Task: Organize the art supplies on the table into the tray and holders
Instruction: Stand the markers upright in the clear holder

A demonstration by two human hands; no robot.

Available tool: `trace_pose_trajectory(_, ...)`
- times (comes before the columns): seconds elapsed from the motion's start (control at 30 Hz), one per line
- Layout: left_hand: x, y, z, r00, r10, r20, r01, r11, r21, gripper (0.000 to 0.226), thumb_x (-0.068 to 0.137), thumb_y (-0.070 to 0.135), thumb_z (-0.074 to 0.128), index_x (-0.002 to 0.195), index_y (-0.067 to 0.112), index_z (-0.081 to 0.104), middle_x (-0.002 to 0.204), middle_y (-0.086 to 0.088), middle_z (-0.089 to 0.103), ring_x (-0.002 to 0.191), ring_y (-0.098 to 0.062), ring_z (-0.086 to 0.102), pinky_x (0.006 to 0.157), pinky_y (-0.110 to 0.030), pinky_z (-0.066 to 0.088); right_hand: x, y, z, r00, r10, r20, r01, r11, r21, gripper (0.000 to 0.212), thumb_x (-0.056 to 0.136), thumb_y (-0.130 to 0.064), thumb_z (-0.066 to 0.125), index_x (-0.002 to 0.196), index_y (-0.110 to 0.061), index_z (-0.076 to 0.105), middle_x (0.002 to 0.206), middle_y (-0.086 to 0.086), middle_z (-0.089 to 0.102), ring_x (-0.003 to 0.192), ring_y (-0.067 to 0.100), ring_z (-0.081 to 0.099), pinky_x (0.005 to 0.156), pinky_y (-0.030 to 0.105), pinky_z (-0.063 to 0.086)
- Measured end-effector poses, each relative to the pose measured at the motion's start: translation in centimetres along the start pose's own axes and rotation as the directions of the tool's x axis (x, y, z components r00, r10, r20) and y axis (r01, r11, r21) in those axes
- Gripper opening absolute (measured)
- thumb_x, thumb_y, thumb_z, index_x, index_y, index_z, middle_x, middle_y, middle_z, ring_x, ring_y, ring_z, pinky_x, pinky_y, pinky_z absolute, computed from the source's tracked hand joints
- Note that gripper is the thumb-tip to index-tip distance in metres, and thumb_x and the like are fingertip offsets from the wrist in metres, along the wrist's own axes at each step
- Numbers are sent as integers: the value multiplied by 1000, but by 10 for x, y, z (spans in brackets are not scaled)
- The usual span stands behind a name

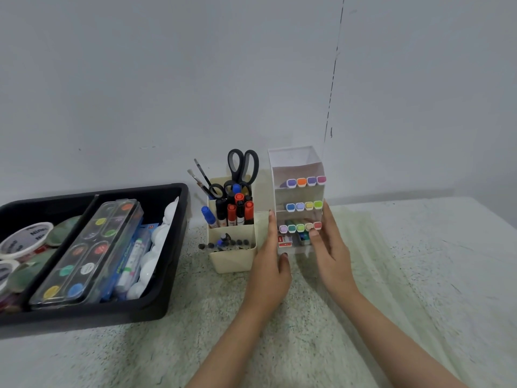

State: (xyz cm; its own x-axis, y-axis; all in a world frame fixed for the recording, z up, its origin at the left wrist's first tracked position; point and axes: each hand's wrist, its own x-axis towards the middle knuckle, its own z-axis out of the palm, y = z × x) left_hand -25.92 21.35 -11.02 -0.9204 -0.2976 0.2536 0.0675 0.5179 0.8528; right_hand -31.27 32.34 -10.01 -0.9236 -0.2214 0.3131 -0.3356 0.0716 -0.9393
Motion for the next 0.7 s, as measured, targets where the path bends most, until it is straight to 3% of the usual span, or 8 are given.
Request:
trace_pose_trajectory(0.17,-6,1,2,1000,7,-20,-7,1000,-21,93,92,0,48,141,51,-12,125,49,20,114,32,23,84,7,27,-5,-1,1,999,-33,14,34,998,-46,57,99,-21,45,147,-40,20,118,-49,46,112,-18,47,88,1,37)
trace_pose_trajectory(0.27,-9,2,1,1000,5,-21,-6,999,-45,93,91,-4,48,142,47,-11,128,48,18,112,35,22,84,8,26,-11,-6,3,997,-76,21,77,995,-66,63,98,-27,45,143,-52,9,115,-50,47,108,-19,50,87,0,38)
trace_pose_trajectory(0.37,-10,0,-1,1000,0,-27,-1,999,-46,95,91,-3,47,141,53,-12,143,32,25,125,23,26,91,4,29,-16,-5,5,995,-103,1,103,992,-69,65,93,-33,45,140,-59,7,125,-33,52,110,-12,53,87,4,41)
trace_pose_trajectory(0.43,-12,0,-2,1000,-6,-16,5,998,-59,95,91,-3,46,141,55,-11,148,24,26,129,17,26,93,2,29,-17,-2,6,992,-122,-2,122,989,-81,66,93,-32,45,141,-57,7,127,-32,52,111,-10,54,89,7,42)
trace_pose_trajectory(0.53,-12,0,-5,1000,8,4,-7,997,-80,91,91,-4,46,144,50,-6,144,29,27,129,20,22,95,3,25,-16,0,4,990,-138,14,139,985,-105,66,96,-29,45,140,-60,6,122,-42,49,111,-12,53,89,5,41)
trace_pose_trajectory(0.63,-14,0,-9,1000,18,13,-17,997,-79,87,90,-7,44,148,43,1,140,38,24,129,21,20,98,1,24,-15,-1,1,992,-125,24,127,986,-104,62,93,-40,42,138,-63,6,129,-33,50,115,-8,52,93,9,42)
trace_pose_trajectory(0.7,-18,1,-12,999,32,14,-31,997,-73,81,90,-7,44,149,36,8,144,34,24,133,18,18,105,-4,22,-16,-2,0,991,-132,29,134,986,-101,59,92,-46,40,140,-61,7,132,-33,48,119,-8,48,96,10,40)
